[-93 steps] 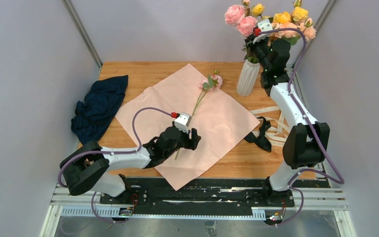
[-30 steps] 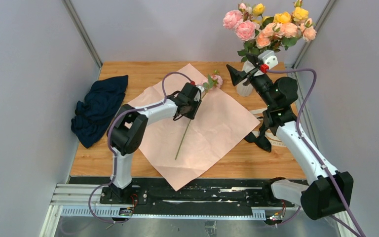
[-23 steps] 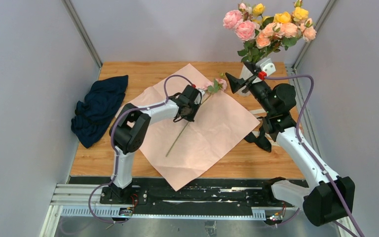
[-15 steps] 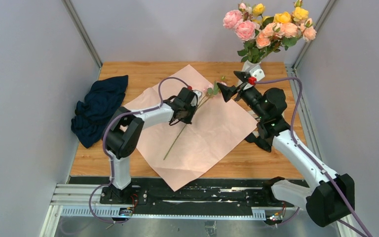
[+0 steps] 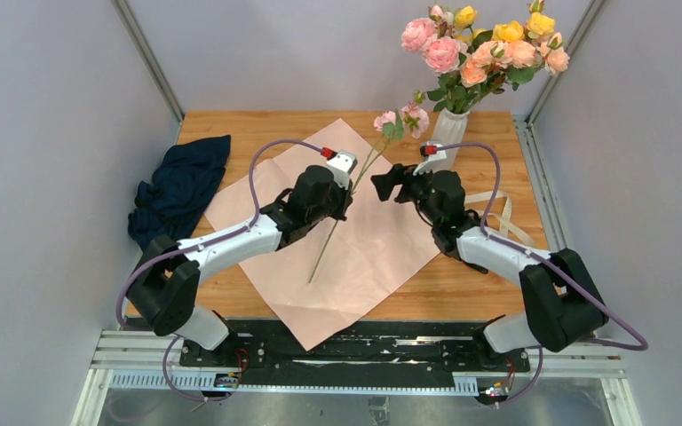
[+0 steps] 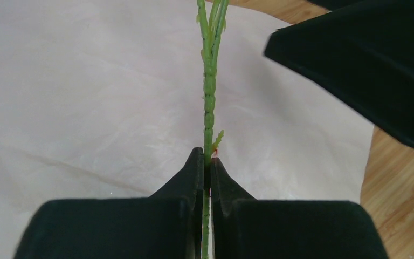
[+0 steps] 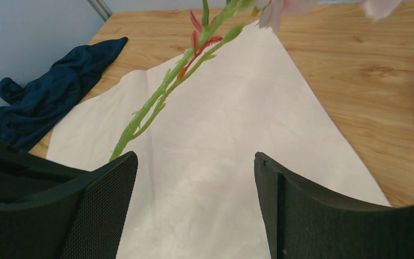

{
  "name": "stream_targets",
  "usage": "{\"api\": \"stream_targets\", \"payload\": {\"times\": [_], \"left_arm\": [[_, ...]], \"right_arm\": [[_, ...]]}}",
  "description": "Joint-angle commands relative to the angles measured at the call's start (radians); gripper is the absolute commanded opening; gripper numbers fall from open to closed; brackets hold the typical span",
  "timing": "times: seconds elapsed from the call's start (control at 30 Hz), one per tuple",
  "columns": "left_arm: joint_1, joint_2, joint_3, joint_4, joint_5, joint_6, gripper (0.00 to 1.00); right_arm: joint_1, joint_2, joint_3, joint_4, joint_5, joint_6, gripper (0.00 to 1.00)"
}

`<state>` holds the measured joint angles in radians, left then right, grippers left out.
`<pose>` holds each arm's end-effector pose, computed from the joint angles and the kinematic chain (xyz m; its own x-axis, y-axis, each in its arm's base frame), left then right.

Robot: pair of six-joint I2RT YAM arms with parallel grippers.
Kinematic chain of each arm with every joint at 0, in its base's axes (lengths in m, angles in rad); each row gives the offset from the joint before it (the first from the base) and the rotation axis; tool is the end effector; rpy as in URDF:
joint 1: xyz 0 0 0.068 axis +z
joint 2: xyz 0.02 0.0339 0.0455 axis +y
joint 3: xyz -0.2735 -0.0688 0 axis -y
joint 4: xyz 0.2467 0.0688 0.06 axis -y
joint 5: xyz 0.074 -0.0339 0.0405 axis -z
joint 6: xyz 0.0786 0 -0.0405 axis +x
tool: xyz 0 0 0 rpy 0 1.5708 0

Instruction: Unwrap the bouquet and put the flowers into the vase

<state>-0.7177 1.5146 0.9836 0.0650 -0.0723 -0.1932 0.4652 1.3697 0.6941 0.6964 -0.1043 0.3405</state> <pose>0.2929 -0.2482 0.2449 -0.4488 0.1376 -0.8830 0.5310 0.8358 -0.1397 0.3069 0.1632 0.2772 -0.1625 0.2900 -0.9431 -0.5144 0.7907 0.3318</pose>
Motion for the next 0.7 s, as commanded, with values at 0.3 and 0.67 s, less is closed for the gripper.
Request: {"api": "stream_targets", "payload": {"times": [0.3, 0.67], "left_arm": [[-0.109, -0.058, -0.023, 0.121, -0.126, 0.027, 0.0], [-0.111, -0.061, 0.009, 0.107, -0.188, 0.063, 0.0]], "right_arm": [[0.112, 0.146, 0.106, 0.167, 0.011, 0.121, 0.76], [0.152, 0.067, 0.036, 0.17, 0.017, 0.106, 0.74]]}}
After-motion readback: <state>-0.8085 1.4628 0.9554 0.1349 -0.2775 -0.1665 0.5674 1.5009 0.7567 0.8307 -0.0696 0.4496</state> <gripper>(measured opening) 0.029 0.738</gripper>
